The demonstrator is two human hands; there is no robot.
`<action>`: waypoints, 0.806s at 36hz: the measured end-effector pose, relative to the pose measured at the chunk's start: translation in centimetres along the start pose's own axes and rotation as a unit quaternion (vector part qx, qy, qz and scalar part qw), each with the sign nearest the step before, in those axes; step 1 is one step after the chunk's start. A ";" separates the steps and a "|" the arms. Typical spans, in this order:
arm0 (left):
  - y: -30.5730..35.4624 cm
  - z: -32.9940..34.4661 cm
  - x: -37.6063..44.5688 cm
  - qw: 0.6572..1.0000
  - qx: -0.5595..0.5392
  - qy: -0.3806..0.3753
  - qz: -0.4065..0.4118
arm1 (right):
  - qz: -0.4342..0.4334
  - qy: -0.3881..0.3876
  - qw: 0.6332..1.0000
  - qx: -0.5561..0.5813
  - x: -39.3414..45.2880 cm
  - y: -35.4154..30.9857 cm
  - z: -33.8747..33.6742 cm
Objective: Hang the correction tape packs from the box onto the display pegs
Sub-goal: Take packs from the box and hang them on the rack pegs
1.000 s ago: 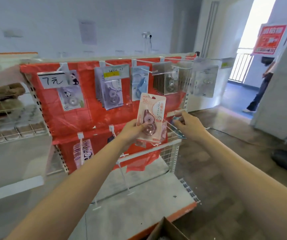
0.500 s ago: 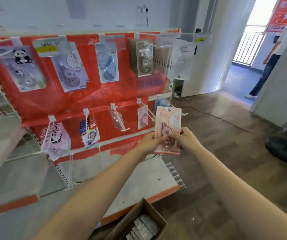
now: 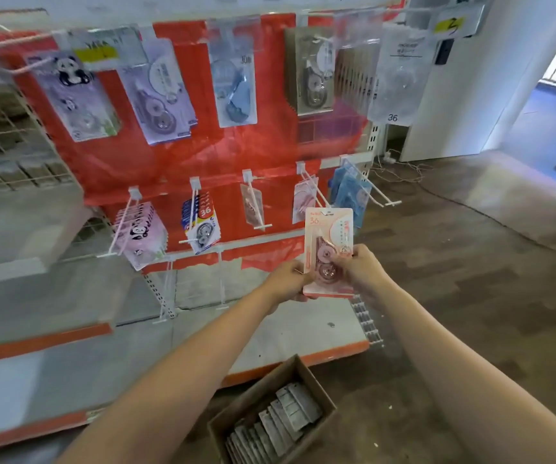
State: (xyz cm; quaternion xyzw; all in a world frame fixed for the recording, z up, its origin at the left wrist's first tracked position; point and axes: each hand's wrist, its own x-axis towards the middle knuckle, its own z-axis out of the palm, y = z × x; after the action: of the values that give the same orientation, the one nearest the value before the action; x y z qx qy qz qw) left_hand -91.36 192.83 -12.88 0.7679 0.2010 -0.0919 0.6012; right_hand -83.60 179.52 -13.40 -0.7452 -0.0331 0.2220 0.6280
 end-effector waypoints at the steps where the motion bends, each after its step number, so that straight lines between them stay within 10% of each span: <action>1: -0.1 -0.7 -0.2 1.000 0.001 0.006 0.002 | 0.001 -0.009 1.000 -0.007 0.2 -0.2 0.6; 13: 4.4 -9.6 -3.9 0.984 -0.011 0.136 0.111 | -0.107 -0.046 0.993 0.012 -0.9 -10.1 6.8; 29: -1.6 -14.6 -4.1 0.995 -0.060 0.028 0.079 | -0.085 0.008 0.996 0.035 -1.0 -5.6 11.8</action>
State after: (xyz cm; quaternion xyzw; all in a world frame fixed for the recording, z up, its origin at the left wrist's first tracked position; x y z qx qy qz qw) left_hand -97.19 206.35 -8.95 0.7464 0.1618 -0.0102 0.6455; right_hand -87.57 191.22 -9.14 -0.7188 -0.0834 0.1624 0.6708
